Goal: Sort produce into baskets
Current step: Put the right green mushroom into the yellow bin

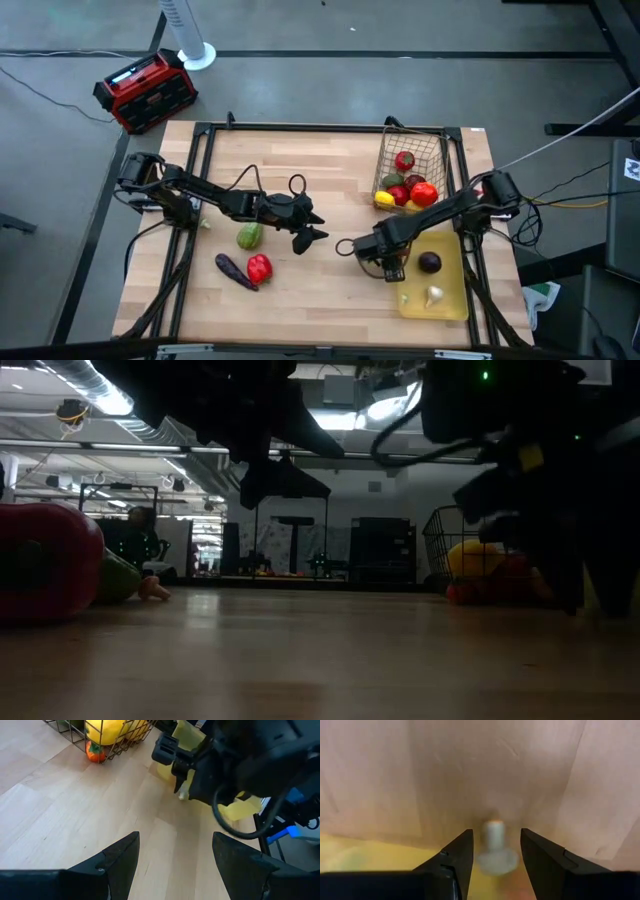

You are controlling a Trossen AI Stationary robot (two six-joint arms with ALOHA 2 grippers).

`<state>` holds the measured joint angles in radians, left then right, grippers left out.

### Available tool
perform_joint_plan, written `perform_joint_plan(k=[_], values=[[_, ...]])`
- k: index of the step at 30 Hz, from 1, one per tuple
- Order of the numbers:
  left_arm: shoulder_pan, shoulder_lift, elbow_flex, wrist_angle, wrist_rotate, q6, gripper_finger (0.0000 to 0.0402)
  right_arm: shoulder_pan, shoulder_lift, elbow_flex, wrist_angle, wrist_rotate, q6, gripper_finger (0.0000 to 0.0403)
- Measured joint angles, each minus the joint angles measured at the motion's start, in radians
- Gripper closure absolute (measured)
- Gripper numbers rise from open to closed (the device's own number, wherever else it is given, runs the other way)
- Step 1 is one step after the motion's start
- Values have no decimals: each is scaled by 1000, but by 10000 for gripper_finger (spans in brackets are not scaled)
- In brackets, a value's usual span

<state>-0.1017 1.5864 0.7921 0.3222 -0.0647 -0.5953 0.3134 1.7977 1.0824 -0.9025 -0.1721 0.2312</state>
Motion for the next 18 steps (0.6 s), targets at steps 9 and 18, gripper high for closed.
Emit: perform_joint_plan(k=[9,18], values=[[0,0,0,1,0,0,155,0,38,4,-32,27,-1,242],[0,0,0,2,0,1,155,0,37,2,-38,32,-1,331]])
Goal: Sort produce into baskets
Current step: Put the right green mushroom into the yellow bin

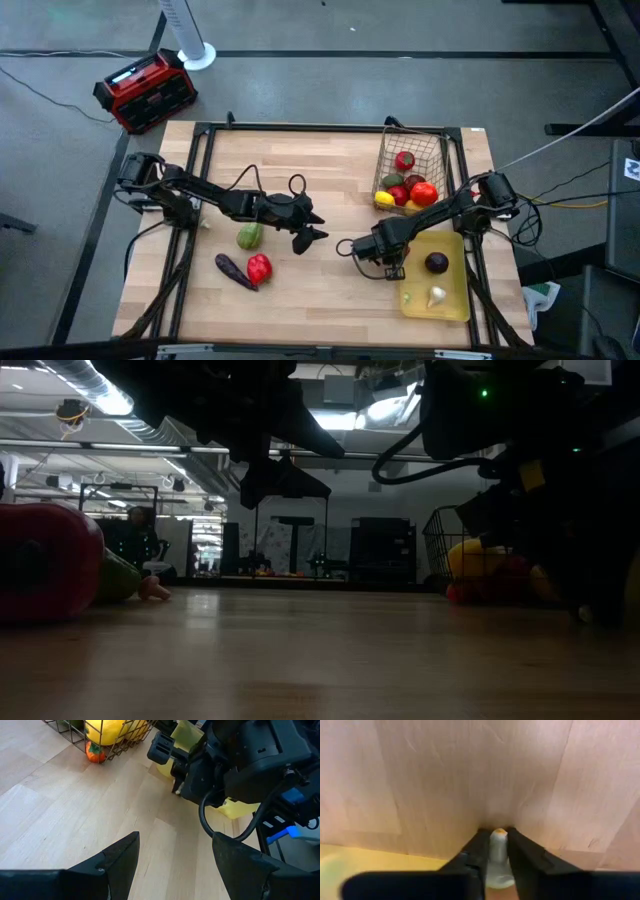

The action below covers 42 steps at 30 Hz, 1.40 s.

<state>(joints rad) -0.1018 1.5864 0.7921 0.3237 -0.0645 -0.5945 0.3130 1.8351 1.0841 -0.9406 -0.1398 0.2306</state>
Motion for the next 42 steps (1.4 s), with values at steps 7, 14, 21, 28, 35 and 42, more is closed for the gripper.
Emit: perform_joint_plan(k=[7,14,21,28,35,42], values=[[0,0,0,0,0,0,155,2,-15,69,-58,-2,0,393],[0,0,0,-2,0,-2,155,14,-33,212,-194,1,-7,371],[0,0,0,-1,1,-5,155,97,-53,280,-344,4,-30,384],[0,0,0,0,1,18,155,212,-59,280,-506,25,29,377],[30,-28,0,-60,11,69,155,279,-59,280,-523,25,63,344],[87,-147,0,-392,12,136,155,276,-59,279,-526,23,125,254]])
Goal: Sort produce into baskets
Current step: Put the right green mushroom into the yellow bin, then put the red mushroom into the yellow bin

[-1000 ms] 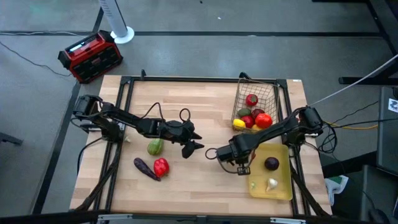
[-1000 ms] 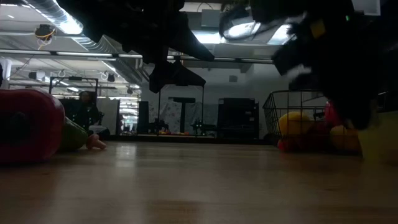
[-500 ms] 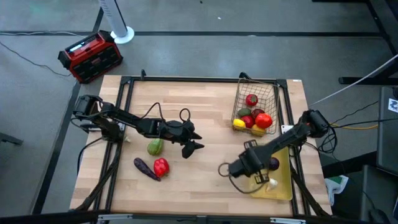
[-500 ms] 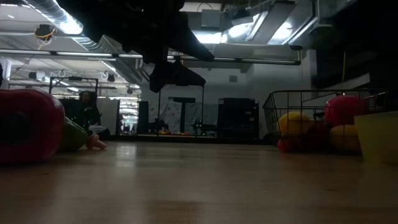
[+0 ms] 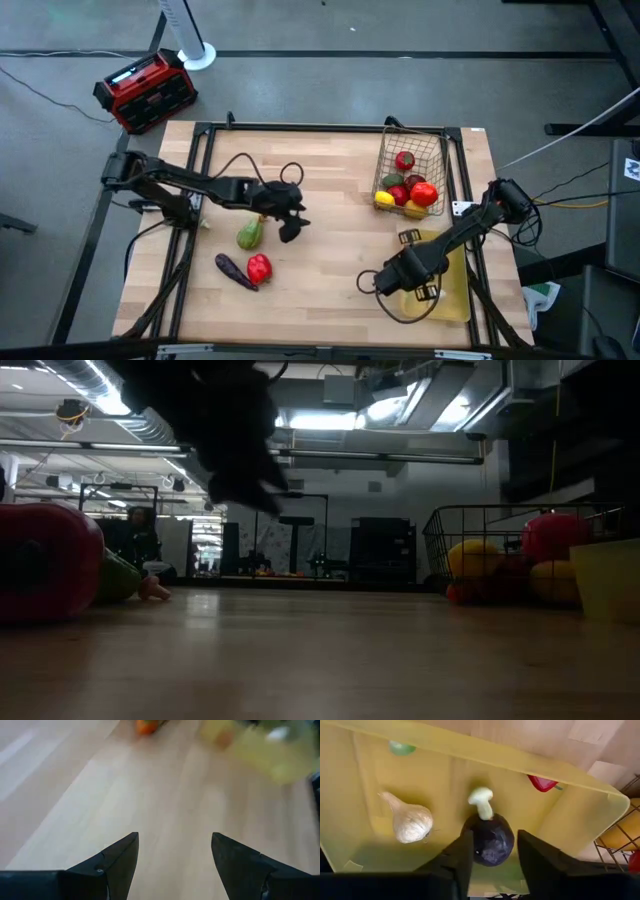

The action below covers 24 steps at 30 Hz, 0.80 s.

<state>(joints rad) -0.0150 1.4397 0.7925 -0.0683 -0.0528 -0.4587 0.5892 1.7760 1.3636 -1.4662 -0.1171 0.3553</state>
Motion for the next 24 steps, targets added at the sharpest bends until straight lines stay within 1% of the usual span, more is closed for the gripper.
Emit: perform_joint_plan(k=[3,5,8,11,14,17,24], values=[[16,-36,0,-176,0,-5,155,0,0,0,0,22,2,219],[20,-43,0,-286,0,-20,155,0,0,0,0,48,5,203],[21,-43,0,-431,0,-29,155,0,0,0,0,69,6,187],[21,-43,0,-542,-7,-30,155,0,0,0,3,99,5,181],[21,-42,0,-600,-41,-31,155,0,0,0,12,143,0,181],[21,-30,0,-613,-65,-32,155,0,0,0,36,182,-4,182],[23,52,0,-605,-69,-40,155,0,0,0,96,190,-5,182]])
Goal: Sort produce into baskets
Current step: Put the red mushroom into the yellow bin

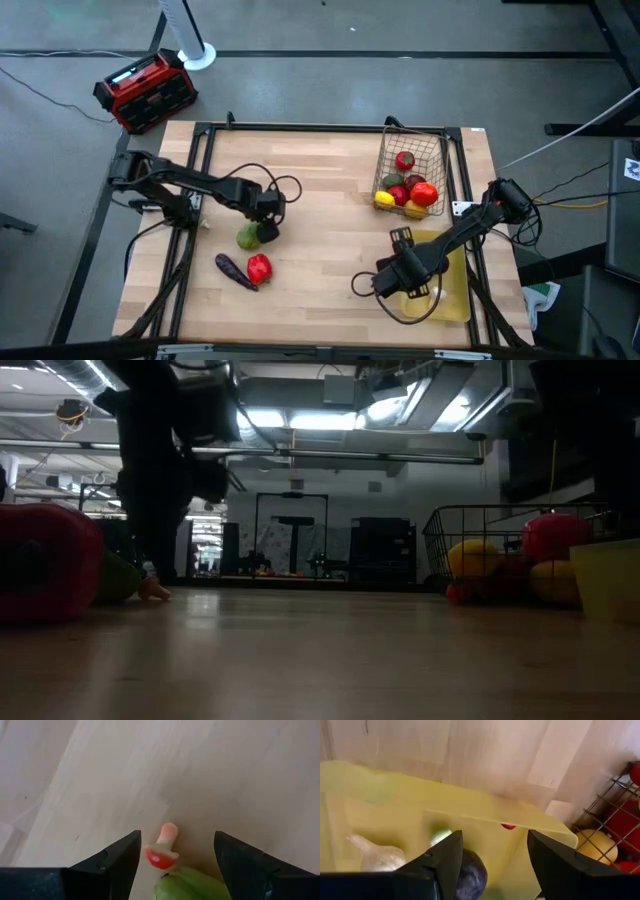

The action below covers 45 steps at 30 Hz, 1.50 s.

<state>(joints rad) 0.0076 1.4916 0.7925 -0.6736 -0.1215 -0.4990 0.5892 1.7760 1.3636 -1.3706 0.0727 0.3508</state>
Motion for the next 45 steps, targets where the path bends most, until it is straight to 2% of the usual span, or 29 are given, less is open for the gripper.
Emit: perform_joint_plan(k=[10,17,25,29,34,42,45], values=[[37,83,0,-50,-2,-50,164,0,0,0,17,5,0,182],[41,84,0,-63,4,-63,240,0,0,0,18,20,-1,182],[41,84,0,-7,7,-63,314,0,0,0,29,156,-3,182],[41,84,0,77,18,-63,321,0,0,0,91,246,-40,182],[41,84,0,243,130,-73,307,0,0,0,245,367,-138,182],[29,84,0,636,303,-137,302,-9,0,0,477,500,-468,182],[13,84,0,781,330,-149,302,-27,0,0,541,503,-558,182]])
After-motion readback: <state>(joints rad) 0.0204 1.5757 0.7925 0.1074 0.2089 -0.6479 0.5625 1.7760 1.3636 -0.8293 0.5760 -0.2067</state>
